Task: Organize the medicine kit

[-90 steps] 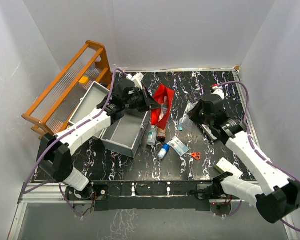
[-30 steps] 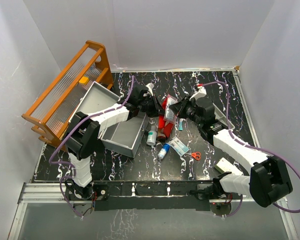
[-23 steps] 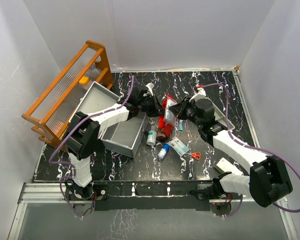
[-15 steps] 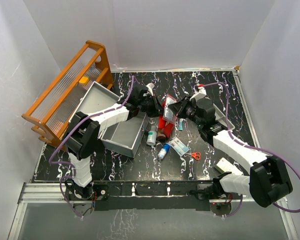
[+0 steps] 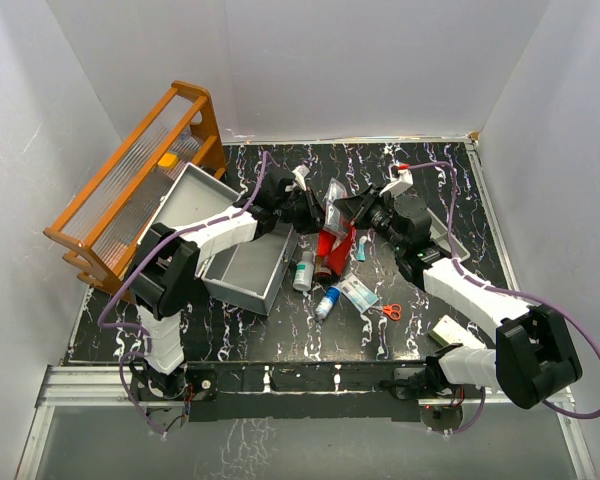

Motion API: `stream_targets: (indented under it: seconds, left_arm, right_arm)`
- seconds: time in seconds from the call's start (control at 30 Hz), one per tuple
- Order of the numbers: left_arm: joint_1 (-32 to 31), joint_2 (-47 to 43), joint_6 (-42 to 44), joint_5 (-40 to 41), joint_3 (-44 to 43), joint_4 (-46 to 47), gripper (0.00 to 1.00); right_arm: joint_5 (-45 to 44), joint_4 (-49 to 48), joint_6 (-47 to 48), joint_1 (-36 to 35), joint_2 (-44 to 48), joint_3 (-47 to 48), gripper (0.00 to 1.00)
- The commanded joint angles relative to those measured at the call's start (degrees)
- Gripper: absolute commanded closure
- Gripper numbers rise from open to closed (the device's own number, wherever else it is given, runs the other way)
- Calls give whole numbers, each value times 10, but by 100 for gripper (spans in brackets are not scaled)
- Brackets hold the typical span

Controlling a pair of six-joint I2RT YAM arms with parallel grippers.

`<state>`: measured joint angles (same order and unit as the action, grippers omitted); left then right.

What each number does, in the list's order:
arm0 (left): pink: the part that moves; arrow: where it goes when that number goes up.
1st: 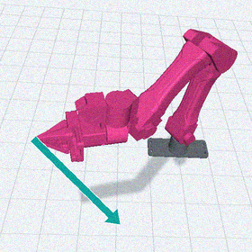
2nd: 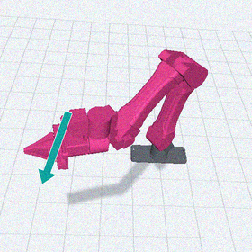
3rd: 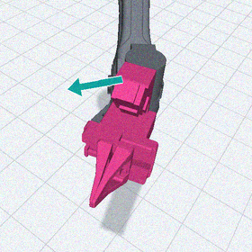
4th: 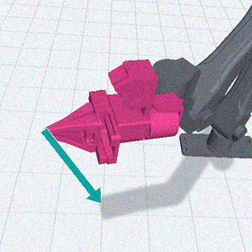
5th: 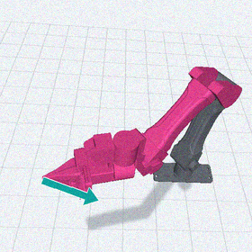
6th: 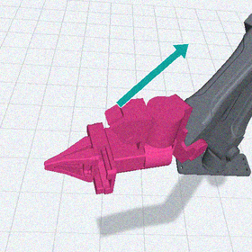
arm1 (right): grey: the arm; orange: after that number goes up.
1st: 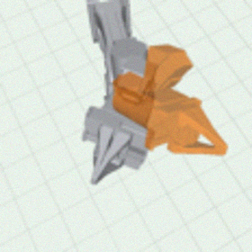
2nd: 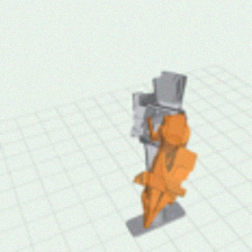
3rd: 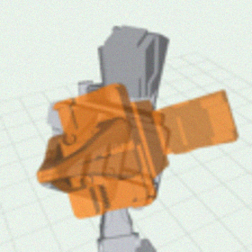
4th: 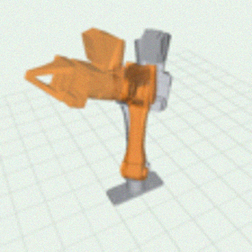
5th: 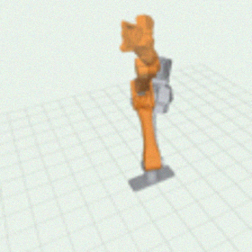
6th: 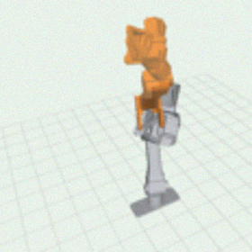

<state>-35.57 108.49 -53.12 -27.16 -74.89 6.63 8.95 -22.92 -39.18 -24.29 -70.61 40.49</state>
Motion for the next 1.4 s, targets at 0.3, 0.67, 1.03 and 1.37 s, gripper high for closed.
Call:
stream_targets:
  seconds: [0.3, 0.67, 1.03, 1.37]
  left_arm:
    - [13, -14, -20, -36, 0, 16, 100]
    - [20, -16, -39, -56, -4, 34, 100]
    - [25, -9, -37, -44, -9, 36, 100]
    - [25, -5, -15, -39, -11, 45, 100]
  right_arm:
    - [-23, -48, 27, 1, -1, -5, 100]
    - [-17, -46, 10, 2, 16, -50, 100]
    - [-72, 96, -37, 0, 48, -25, 100]
    - [-109, 189, -139, -6, 35, 15, 100]
